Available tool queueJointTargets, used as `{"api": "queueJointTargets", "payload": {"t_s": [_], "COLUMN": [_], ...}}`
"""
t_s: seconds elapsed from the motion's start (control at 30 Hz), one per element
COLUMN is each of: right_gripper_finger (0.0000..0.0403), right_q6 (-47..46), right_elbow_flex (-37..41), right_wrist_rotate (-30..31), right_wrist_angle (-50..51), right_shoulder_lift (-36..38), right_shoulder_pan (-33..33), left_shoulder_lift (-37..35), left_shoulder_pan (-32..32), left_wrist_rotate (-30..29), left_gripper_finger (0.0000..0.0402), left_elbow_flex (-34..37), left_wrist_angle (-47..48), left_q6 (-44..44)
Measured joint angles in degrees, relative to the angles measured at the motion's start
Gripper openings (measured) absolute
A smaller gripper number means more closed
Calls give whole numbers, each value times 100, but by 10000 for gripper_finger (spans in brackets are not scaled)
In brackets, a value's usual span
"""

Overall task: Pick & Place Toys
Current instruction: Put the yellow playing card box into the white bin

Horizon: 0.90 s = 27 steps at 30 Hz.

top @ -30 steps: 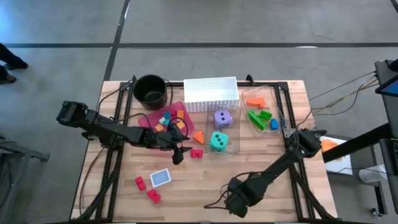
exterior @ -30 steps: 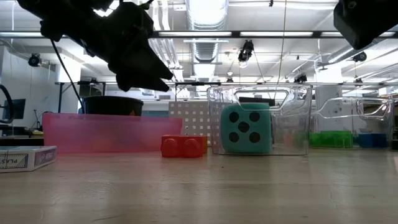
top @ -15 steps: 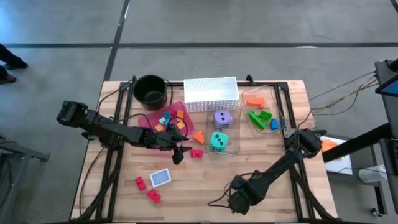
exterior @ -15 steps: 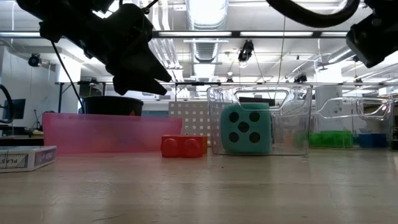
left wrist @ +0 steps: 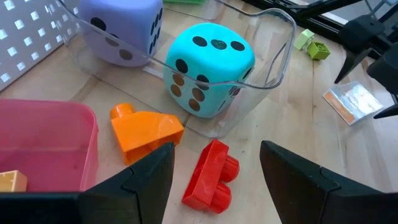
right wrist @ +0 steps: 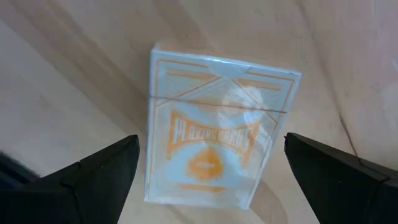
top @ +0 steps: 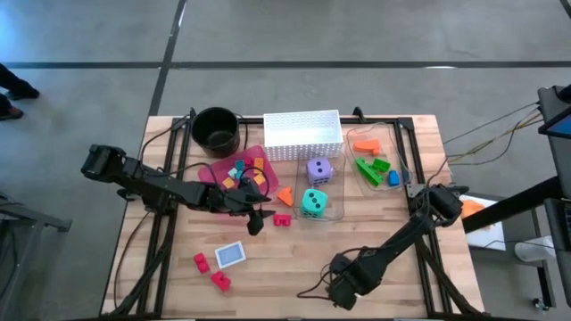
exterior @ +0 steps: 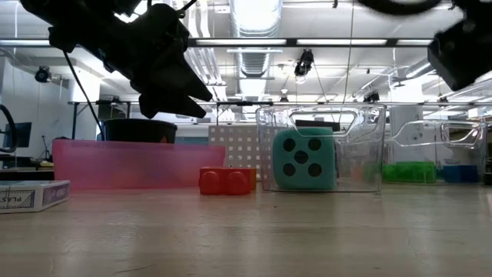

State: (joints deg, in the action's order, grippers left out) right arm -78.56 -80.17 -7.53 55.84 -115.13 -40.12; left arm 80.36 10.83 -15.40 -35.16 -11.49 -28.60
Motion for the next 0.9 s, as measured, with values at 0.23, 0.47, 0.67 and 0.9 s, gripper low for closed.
{"api": "queueJointTargets", "payload": {"t_s": [0.23, 0.47, 0.67, 0.9], "right_gripper_finger": [398, 398, 398, 398], "right_q6": [-75, 311, 383, 492], "right_elbow_flex": [473, 532, 530, 532], "right_wrist_rotate": [-29, 20, 24, 45], "right_wrist_angle": [-479, -523, -522, -523], "right_shoulder_lift": [31, 50, 42, 37], "right_shoulder_pan": [4, -2, -2, -2], "left_shoulder_lift": [0, 0, 0, 0], "left_shoulder_pan": [0, 0, 0, 0], "left_wrist_rotate": [0, 2, 0, 0], "left_gripper_finger": [242, 242, 242, 243], "left_elbow_flex": [0, 0, 0, 0], "left_wrist_angle": [-2, 0, 0, 0], "left_q6": [0, 0, 0, 0]}}
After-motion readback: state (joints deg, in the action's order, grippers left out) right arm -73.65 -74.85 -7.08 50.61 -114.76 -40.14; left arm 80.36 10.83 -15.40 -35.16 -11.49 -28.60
